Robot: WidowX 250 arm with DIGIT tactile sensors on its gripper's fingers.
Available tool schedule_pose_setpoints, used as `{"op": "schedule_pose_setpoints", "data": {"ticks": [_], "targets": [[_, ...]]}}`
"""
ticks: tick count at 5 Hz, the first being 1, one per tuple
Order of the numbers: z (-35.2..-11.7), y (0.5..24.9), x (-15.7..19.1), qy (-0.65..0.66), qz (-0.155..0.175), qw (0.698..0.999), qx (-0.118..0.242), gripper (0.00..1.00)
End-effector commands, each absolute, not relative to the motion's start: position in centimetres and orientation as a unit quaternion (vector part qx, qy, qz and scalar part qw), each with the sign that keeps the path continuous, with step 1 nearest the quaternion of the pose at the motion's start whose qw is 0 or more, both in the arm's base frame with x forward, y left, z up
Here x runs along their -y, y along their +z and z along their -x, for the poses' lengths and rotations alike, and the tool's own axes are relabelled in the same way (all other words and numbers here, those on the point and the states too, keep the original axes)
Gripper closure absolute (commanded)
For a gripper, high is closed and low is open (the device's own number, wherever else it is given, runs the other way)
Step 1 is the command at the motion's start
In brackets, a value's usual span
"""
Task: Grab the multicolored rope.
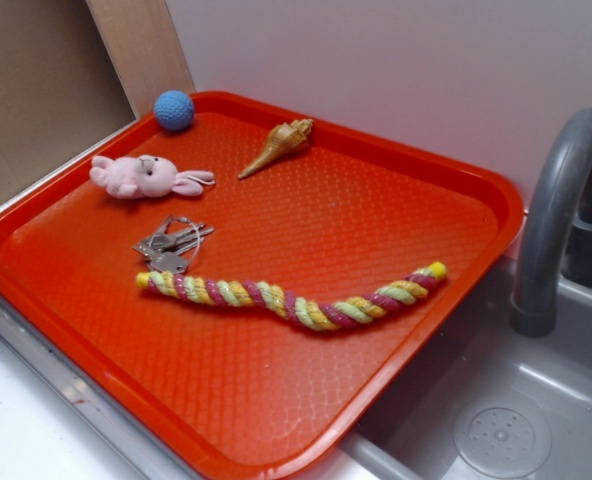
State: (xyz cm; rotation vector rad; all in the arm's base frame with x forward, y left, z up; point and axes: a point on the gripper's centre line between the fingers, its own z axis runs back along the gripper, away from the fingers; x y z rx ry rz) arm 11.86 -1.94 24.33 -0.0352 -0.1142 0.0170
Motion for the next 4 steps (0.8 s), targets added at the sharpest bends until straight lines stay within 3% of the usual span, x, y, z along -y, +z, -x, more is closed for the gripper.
{"op": "schedule_pose_setpoints", "data": {"ticks": [1,2,3,4], "targets": [[-11.9,24.3,1.9,0.008,0.018,0.998,0.057,0.00],[-13.6,24.5,4.8,-0.066,0.022,0.994,0.083,0.00],[-15.2,24.0,7.3,-0.174,-0.004,0.978,0.119,0.00],[-15.2,24.4,10.6,-0.282,-0.030,0.944,0.166,0.00]]}}
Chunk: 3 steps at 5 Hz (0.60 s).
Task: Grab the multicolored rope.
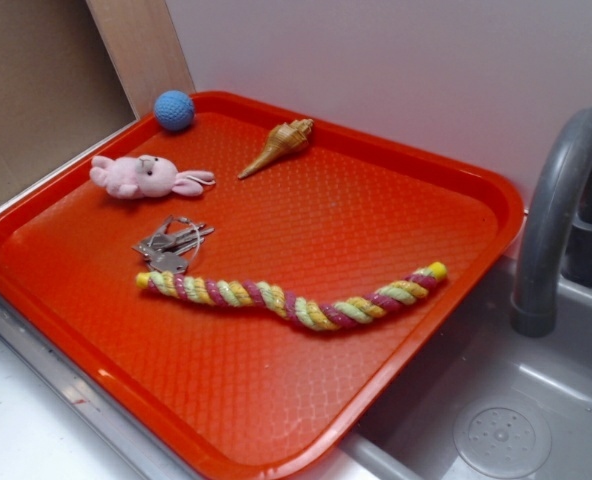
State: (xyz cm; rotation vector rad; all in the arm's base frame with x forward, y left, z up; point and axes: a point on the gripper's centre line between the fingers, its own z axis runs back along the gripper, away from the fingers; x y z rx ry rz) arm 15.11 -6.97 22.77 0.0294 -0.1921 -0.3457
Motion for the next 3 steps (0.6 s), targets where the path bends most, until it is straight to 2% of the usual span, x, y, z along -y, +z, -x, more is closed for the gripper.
{"op": "schedule_pose_setpoints", "data": {"ticks": [1,2,3], "targets": [[-16.0,23.2,14.9,-0.391,-0.026,0.904,0.171,0.00],[-16.5,21.1,18.5,-0.430,-0.009,0.890,0.152,0.00],[-17.1,17.8,21.5,-0.454,-0.011,0.884,0.111,0.00]]}}
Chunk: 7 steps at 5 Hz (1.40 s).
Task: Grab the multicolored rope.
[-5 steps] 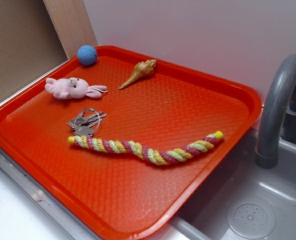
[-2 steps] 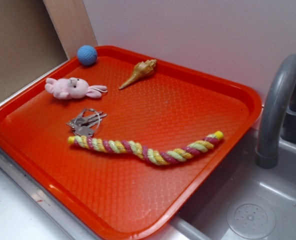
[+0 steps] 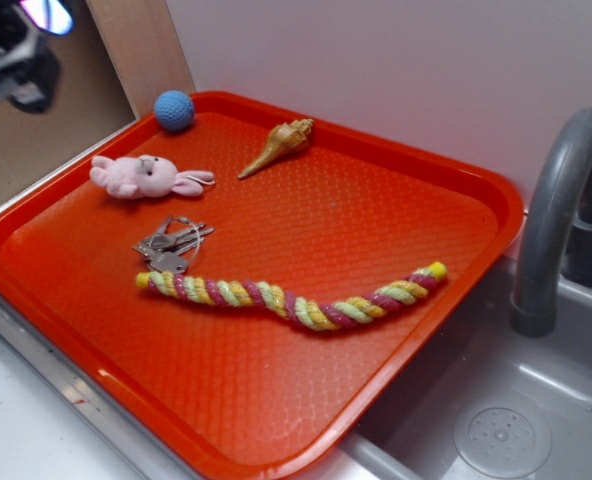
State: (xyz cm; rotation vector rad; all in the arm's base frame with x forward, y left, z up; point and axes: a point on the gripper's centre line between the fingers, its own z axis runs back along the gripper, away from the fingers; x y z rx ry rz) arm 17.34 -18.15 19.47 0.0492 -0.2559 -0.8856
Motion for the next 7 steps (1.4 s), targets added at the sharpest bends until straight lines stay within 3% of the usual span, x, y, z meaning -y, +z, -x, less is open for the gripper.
{"op": "schedule_pose_setpoints", "data": {"ticks": [1,4,5,6,7], "targets": [[-17.6,14.9,23.0,-0.455,-0.014,0.887,0.077,0.00],[-16.3,9.2,26.6,-0.523,0.007,0.852,0.018,0.00],[-15.3,7.4,27.3,-0.545,-0.006,0.838,-0.011,0.00],[-15.5,5.9,26.9,-0.519,-0.006,0.854,-0.034,0.00],[-16.1,4.0,26.9,-0.520,0.003,0.852,-0.062,0.00]]}}
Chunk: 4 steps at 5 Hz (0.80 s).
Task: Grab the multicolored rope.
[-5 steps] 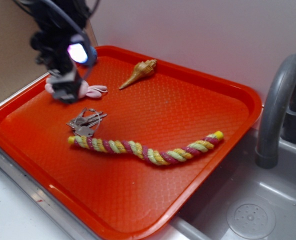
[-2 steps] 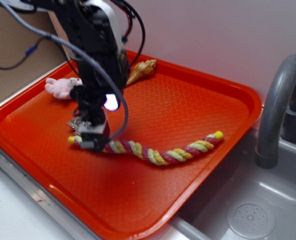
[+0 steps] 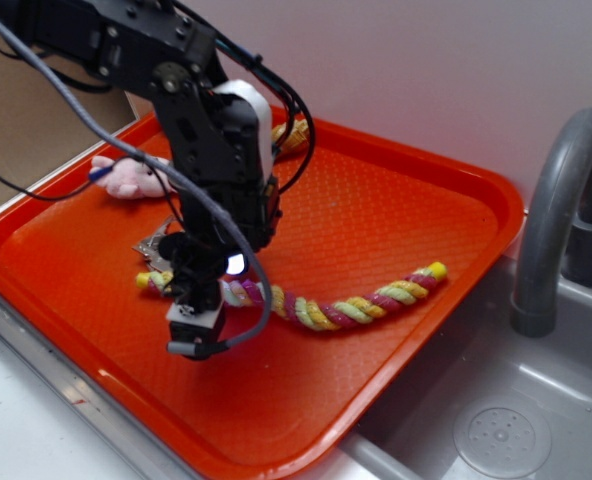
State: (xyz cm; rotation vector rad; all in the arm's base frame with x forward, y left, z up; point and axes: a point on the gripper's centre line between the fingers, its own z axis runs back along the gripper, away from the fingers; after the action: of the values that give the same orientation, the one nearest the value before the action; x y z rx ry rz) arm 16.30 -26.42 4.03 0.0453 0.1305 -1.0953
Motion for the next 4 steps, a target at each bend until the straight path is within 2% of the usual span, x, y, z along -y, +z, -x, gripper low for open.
{"op": "schedule_pose_setpoints", "data": {"ticks": [1,2,3,4], "targets": [[-15.9,3.6,27.0,-0.517,0.000,0.853,-0.069,0.48],[-15.5,3.4,27.6,-0.519,-0.018,0.851,-0.076,1.00],[-15.8,4.8,27.3,-0.496,-0.034,0.865,-0.068,1.00],[-17.6,8.4,25.7,-0.408,-0.027,0.911,-0.046,1.00]]}}
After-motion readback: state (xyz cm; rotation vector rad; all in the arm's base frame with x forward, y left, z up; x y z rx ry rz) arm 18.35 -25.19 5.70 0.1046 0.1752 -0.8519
